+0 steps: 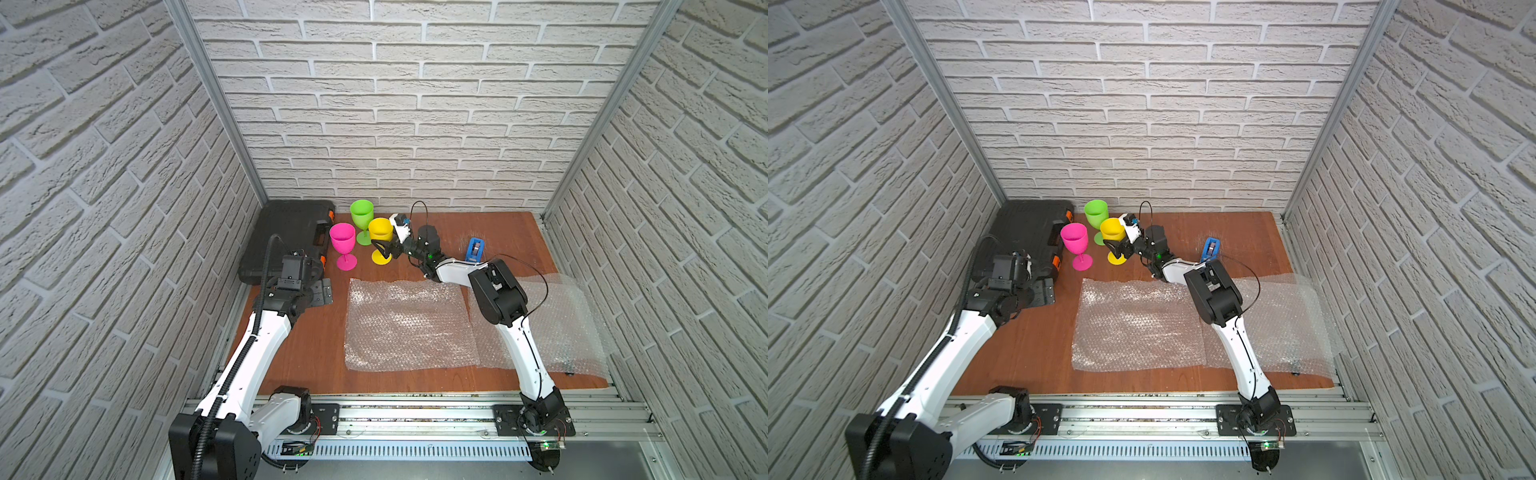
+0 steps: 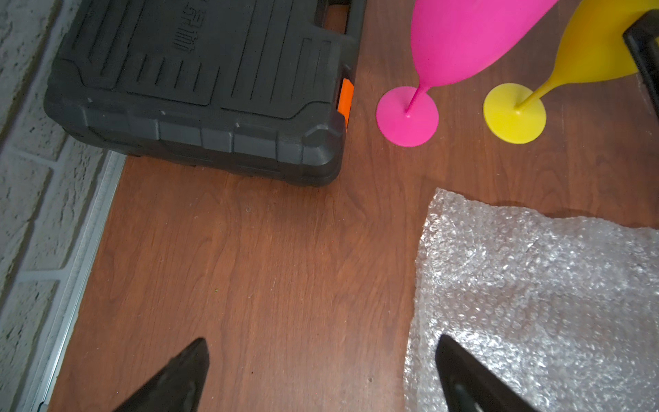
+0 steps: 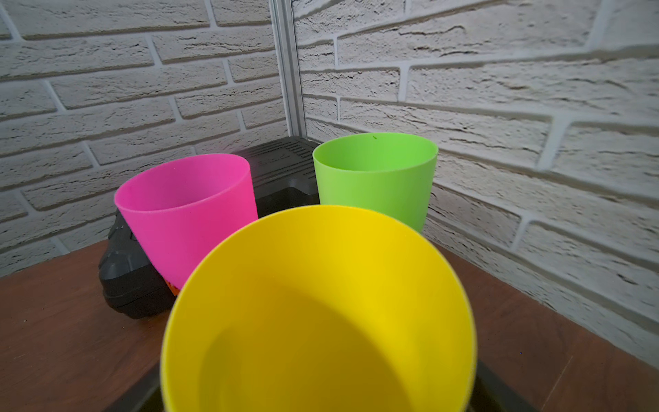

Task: Wrap wine glasses in bubble wrap
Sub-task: Pick up the wine glass at the center of the board.

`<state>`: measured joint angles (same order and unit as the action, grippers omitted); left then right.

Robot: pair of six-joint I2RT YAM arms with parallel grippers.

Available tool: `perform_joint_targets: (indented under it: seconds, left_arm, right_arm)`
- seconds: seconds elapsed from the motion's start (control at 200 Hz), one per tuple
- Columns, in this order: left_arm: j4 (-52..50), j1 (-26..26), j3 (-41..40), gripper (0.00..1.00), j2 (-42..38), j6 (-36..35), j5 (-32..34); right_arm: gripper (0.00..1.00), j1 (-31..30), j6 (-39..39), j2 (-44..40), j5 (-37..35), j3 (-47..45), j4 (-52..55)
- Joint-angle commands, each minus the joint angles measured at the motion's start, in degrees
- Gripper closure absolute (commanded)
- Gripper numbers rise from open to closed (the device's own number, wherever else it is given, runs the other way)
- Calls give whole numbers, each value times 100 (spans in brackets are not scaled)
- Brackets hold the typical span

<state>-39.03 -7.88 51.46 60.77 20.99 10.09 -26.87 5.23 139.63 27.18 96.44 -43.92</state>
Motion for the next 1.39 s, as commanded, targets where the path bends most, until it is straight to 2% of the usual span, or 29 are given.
perform_joint_targets:
  seconds: [0.0,0.115,0.405,0.56,0.845,0.945,1.155,1.27,1.39]
  left_arm:
    - [80,46,9,2,-4,-60,-43]
    - [71,50,-1,2,-37,-74,-29]
    - [94,45,-21,2,-55,-60,-34]
    - [114,54,-35,2,-52,-27,-148]
    - [447,-13,-299,3,47,214,-796]
    - [589,-143,-444,5,171,418,-1017]
    - [974,-497,-845,9,685,889,-1445]
    - [1149,-598,-1085,14,1009,1064,-1869]
    - [1209,-695,-1255,23,1296,1254,-1991]
  right_arm:
    - [14,-41,-43,67,145,94,-47]
    - [19,-37,-46,65,172,110,-46]
    - [19,-37,-120,-129,176,22,-25]
    - [20,-37,-256,-573,147,-244,-1]
    - [20,-42,-231,-1695,30,-1169,109]
    - [21,-46,-56,-2143,-37,-1452,483]
    - [23,-175,1005,-3074,-273,-1771,2005]
    - [25,-312,1566,-3399,-281,-1791,3150]
    - [25,-452,2286,-3571,-198,-1835,4011]
